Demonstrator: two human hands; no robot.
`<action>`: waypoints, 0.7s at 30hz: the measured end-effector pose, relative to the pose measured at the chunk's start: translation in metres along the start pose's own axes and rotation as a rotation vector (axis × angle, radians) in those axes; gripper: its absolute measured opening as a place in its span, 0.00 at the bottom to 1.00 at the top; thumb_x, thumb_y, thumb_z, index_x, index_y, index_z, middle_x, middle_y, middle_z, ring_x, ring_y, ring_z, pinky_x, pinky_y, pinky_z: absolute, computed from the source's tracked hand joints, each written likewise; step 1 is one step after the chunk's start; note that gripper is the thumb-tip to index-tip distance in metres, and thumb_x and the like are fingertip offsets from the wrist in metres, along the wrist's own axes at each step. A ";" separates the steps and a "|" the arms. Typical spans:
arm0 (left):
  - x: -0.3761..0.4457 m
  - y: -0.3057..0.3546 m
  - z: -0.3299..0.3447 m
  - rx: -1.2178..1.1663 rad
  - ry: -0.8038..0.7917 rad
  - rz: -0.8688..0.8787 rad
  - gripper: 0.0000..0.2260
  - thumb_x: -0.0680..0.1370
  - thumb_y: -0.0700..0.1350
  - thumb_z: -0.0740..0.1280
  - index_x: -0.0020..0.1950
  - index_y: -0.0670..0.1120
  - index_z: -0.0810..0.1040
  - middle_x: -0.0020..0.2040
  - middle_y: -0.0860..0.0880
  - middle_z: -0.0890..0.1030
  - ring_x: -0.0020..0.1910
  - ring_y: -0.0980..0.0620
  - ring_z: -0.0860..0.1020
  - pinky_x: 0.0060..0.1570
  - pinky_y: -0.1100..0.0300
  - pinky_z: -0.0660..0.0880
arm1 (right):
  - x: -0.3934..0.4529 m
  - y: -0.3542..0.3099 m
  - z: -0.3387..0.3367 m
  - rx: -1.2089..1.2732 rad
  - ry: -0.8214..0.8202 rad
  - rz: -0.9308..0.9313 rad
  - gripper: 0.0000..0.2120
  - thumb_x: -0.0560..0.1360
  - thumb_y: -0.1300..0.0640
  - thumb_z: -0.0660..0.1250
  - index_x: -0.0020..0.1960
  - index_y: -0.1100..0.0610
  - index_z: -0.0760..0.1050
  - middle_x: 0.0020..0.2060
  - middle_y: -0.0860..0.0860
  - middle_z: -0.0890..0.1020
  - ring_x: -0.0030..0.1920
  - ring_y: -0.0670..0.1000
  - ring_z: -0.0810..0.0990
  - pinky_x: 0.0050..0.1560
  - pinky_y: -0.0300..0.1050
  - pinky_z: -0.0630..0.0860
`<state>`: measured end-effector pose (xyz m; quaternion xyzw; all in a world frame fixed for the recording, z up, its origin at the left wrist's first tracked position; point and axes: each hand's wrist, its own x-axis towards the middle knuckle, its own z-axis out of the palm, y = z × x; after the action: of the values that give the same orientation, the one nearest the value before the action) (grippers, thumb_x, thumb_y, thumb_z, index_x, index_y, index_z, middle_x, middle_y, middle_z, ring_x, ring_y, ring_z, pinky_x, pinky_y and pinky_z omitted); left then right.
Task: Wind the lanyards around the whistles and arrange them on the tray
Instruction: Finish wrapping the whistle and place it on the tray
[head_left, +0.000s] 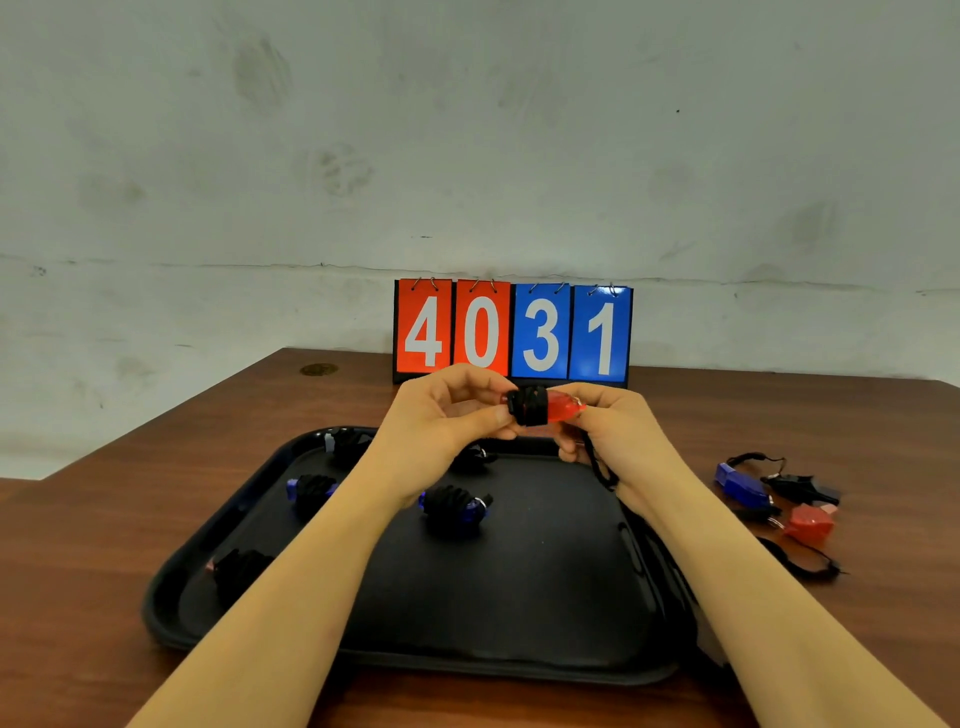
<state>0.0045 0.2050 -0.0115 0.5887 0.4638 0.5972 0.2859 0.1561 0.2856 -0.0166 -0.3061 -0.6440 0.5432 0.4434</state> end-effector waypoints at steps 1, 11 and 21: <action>0.001 -0.001 0.000 -0.037 0.030 -0.008 0.10 0.72 0.31 0.67 0.47 0.44 0.79 0.42 0.47 0.83 0.40 0.51 0.83 0.45 0.62 0.79 | 0.000 0.001 0.001 -0.015 -0.028 -0.013 0.07 0.74 0.60 0.66 0.40 0.59 0.81 0.28 0.54 0.76 0.26 0.47 0.69 0.31 0.41 0.69; 0.006 -0.005 -0.002 -0.126 0.277 -0.067 0.08 0.73 0.32 0.66 0.48 0.43 0.76 0.41 0.45 0.82 0.35 0.55 0.82 0.38 0.66 0.79 | -0.005 0.005 0.008 -0.288 -0.202 -0.200 0.08 0.76 0.57 0.64 0.47 0.55 0.82 0.29 0.49 0.79 0.28 0.44 0.71 0.36 0.36 0.72; 0.011 -0.014 -0.008 0.079 0.361 -0.105 0.09 0.74 0.33 0.66 0.45 0.47 0.75 0.41 0.47 0.80 0.33 0.58 0.81 0.38 0.68 0.79 | -0.007 0.000 0.006 -0.436 -0.321 -0.226 0.08 0.77 0.60 0.63 0.46 0.55 0.81 0.32 0.45 0.82 0.30 0.42 0.73 0.41 0.32 0.74</action>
<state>-0.0077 0.2183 -0.0181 0.4578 0.5609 0.6585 0.2055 0.1536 0.2766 -0.0183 -0.2307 -0.8372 0.3808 0.3175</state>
